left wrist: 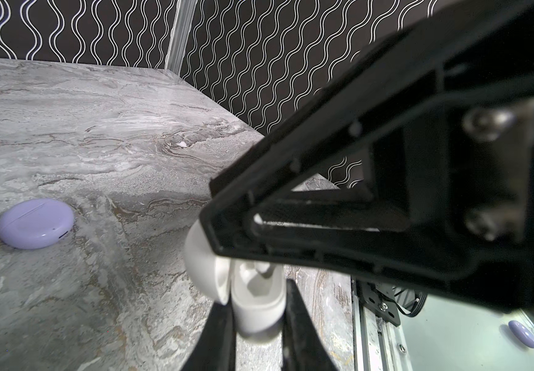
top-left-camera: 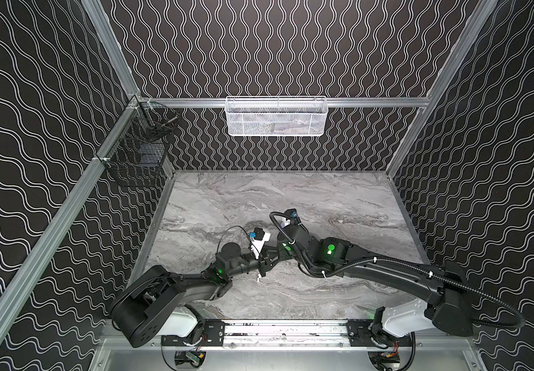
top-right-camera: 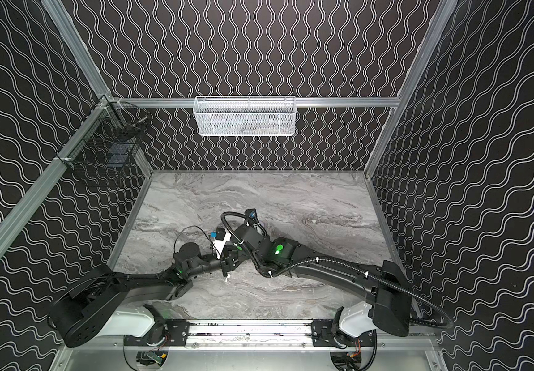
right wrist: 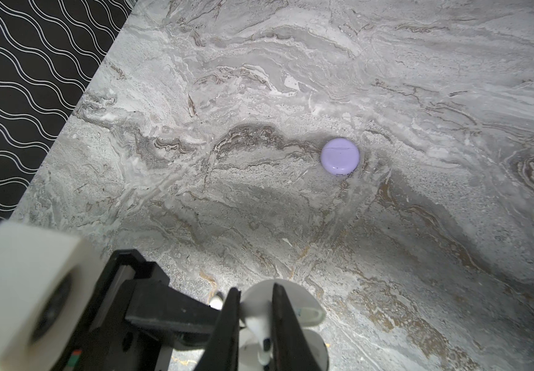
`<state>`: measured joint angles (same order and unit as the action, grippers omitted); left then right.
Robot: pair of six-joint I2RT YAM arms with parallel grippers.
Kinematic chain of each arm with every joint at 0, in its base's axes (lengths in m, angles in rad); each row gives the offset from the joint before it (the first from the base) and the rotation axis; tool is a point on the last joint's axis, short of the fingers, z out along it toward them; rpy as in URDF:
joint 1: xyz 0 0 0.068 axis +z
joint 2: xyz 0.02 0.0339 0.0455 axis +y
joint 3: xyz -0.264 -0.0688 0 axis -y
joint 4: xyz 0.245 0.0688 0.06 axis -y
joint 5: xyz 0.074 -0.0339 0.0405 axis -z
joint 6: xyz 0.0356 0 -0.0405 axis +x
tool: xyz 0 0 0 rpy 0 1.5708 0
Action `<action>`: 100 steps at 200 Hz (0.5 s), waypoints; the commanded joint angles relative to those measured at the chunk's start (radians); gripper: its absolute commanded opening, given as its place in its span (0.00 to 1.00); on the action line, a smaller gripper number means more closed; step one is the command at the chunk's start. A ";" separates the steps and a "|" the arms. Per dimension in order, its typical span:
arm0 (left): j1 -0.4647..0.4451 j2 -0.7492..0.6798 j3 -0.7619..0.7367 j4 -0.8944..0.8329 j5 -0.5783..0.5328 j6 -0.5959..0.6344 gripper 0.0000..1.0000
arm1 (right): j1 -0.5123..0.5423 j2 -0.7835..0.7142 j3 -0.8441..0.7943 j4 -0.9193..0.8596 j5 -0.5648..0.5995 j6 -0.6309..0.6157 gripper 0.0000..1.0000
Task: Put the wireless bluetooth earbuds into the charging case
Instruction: 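Lower the held earbud into the case slot with the right gripper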
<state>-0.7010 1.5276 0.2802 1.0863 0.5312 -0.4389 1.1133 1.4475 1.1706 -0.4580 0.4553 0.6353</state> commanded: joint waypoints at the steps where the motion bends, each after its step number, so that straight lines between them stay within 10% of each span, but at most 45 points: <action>1: 0.000 -0.002 -0.001 0.053 0.003 0.005 0.00 | 0.002 -0.001 -0.006 0.008 0.008 0.002 0.12; 100: 0.000 0.000 0.002 0.046 0.000 0.009 0.00 | 0.002 -0.026 -0.021 0.007 -0.015 0.000 0.12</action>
<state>-0.7010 1.5261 0.2794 1.0882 0.5312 -0.4389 1.1145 1.4273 1.1511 -0.4576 0.4500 0.6357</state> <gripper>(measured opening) 0.200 0.171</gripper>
